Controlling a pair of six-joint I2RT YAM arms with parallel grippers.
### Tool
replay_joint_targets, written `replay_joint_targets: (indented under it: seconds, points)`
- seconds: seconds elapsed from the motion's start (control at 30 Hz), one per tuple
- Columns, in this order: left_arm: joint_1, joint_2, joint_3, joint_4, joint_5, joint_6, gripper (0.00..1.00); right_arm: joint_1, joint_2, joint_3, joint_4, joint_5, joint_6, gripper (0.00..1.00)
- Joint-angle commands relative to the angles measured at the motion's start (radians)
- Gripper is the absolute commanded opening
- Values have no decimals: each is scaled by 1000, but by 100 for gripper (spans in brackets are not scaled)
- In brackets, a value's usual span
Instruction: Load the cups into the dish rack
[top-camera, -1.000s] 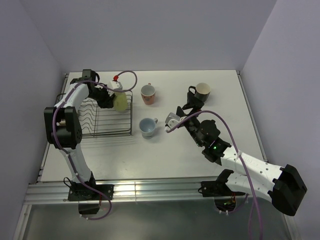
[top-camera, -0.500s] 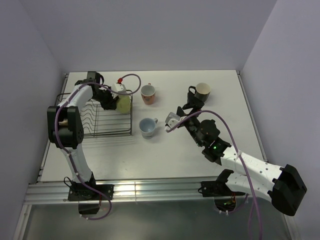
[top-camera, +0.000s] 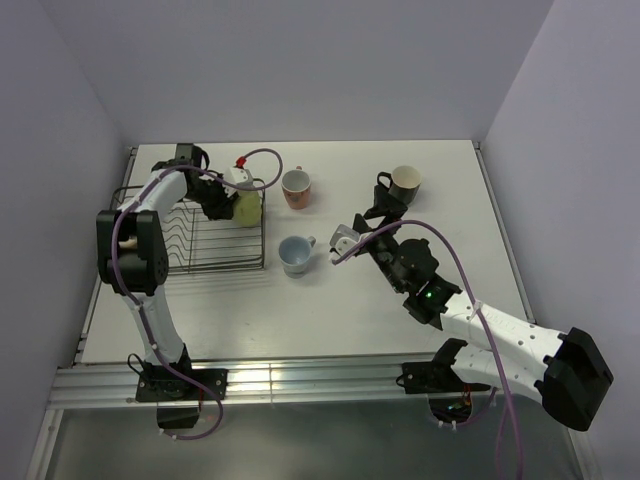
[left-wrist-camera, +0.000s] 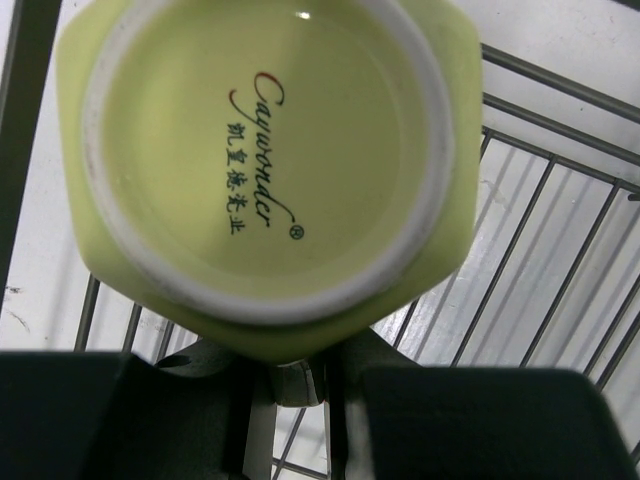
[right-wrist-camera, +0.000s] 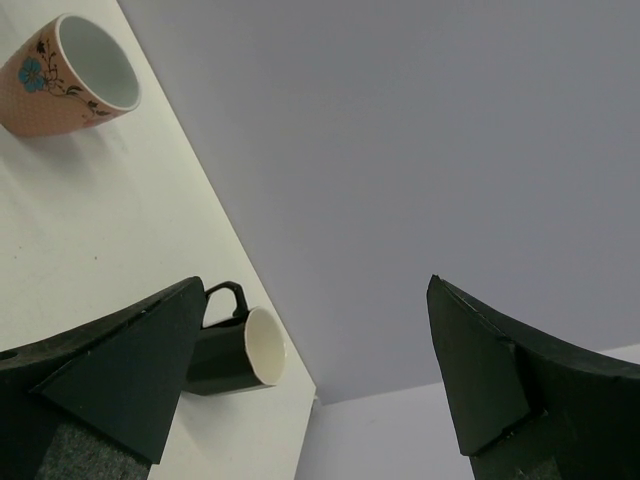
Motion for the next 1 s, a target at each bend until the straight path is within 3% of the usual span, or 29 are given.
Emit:
replay_joint_targets:
  seconds: [0.0,0.37,0.57,0.97]
  points:
    - [-5,-1,18,81,40,-1,7,-8,6,43,15,13,21,100]
    - [-5,-1,-12,110,29,10,18,-6,12,54,2,12,28,100]
    - [-5,1,-22,124,10,4,36,-8,10,55,-3,9,31,100]
    - [-3,-31,-30,140,-22,-7,48,-8,7,61,-14,7,37,100]
